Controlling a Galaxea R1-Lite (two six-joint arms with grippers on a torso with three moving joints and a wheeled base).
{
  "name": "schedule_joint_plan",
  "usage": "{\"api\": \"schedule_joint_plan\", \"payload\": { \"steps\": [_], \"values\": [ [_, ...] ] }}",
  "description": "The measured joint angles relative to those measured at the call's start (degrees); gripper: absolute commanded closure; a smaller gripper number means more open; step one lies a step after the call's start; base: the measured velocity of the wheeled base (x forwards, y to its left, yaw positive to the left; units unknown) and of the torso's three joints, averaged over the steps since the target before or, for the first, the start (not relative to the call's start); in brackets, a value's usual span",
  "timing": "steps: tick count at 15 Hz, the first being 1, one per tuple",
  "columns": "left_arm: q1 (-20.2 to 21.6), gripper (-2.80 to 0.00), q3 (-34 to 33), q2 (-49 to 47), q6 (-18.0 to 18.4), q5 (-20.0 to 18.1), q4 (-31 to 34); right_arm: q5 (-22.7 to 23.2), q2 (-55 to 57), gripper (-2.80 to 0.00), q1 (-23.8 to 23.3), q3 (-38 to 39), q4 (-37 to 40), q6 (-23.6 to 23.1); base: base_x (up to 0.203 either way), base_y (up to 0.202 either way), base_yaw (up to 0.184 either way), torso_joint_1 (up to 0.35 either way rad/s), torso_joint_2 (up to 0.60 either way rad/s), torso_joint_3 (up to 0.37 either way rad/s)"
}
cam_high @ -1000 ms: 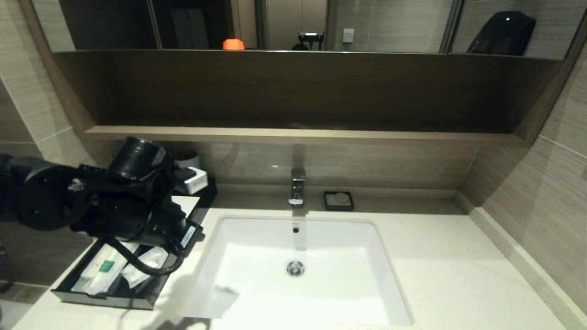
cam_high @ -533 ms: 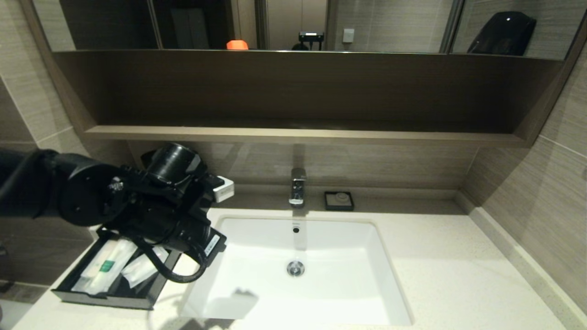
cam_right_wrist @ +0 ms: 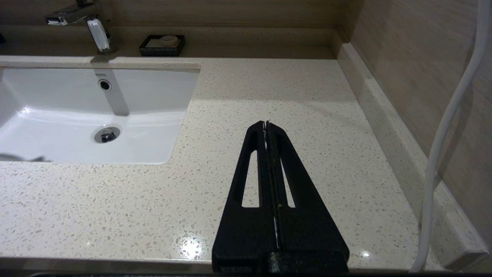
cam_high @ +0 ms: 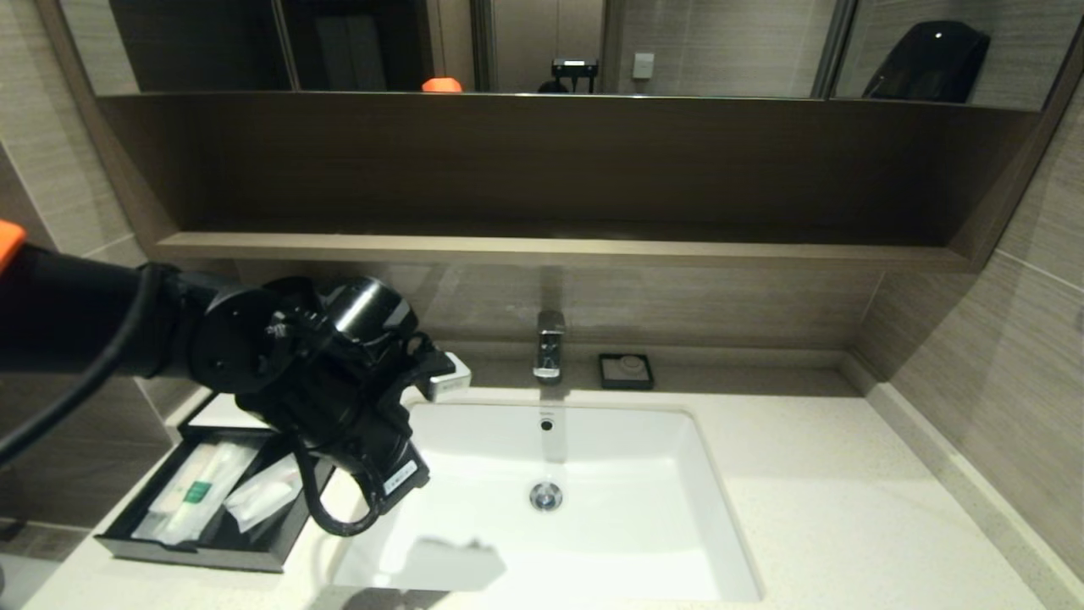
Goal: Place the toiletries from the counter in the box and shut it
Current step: Pick up the bathroom toiletry
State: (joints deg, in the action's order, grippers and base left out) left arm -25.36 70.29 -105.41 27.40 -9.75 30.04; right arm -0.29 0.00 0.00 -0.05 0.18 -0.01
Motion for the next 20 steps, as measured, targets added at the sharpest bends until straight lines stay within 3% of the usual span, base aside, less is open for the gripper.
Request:
{"api": "schedule_joint_plan", "payload": {
  "steps": [2,5,9,12,14,16,20],
  "values": [
    [0.13,0.00,0.00,-0.04,6.00,-4.90,2.04,0.03,0.00,0.00,0.00,0.00,-0.02,-0.04,0.000,0.000,0.000,0.000,0.00,0.000],
    [-0.09,0.00,-0.56,1.37,7.27,-8.46,3.31,0.02,0.00,0.00,0.00,0.00,-0.02,-0.06,0.000,0.000,0.000,0.000,0.00,0.000],
    [-0.96,0.00,-5.50,6.65,7.11,-7.69,4.46,0.02,0.00,0.00,0.00,0.00,-0.02,-0.04,0.000,0.000,0.000,0.000,0.00,0.000],
    [-1.02,0.00,-12.75,13.63,6.91,-6.70,6.50,0.02,0.00,0.00,0.00,0.00,0.00,-0.05,0.000,0.000,0.000,0.000,0.00,0.000],
    [-0.91,0.00,-16.67,17.85,4.49,-5.35,7.14,0.05,0.00,0.00,0.00,0.00,-0.02,-0.04,0.000,0.000,0.000,0.000,0.00,0.000],
    [-1.02,0.00,-18.13,20.65,-0.23,-3.38,7.23,0.03,0.00,0.00,0.00,0.00,0.00,-0.01,0.000,0.000,0.000,0.000,0.00,0.000],
    [-3.05,0.00,-15.02,21.02,-1.80,1.21,9.80,0.02,0.00,0.00,0.00,0.00,0.00,-0.06,0.000,0.000,0.000,0.000,0.00,0.000]
  ]
}}
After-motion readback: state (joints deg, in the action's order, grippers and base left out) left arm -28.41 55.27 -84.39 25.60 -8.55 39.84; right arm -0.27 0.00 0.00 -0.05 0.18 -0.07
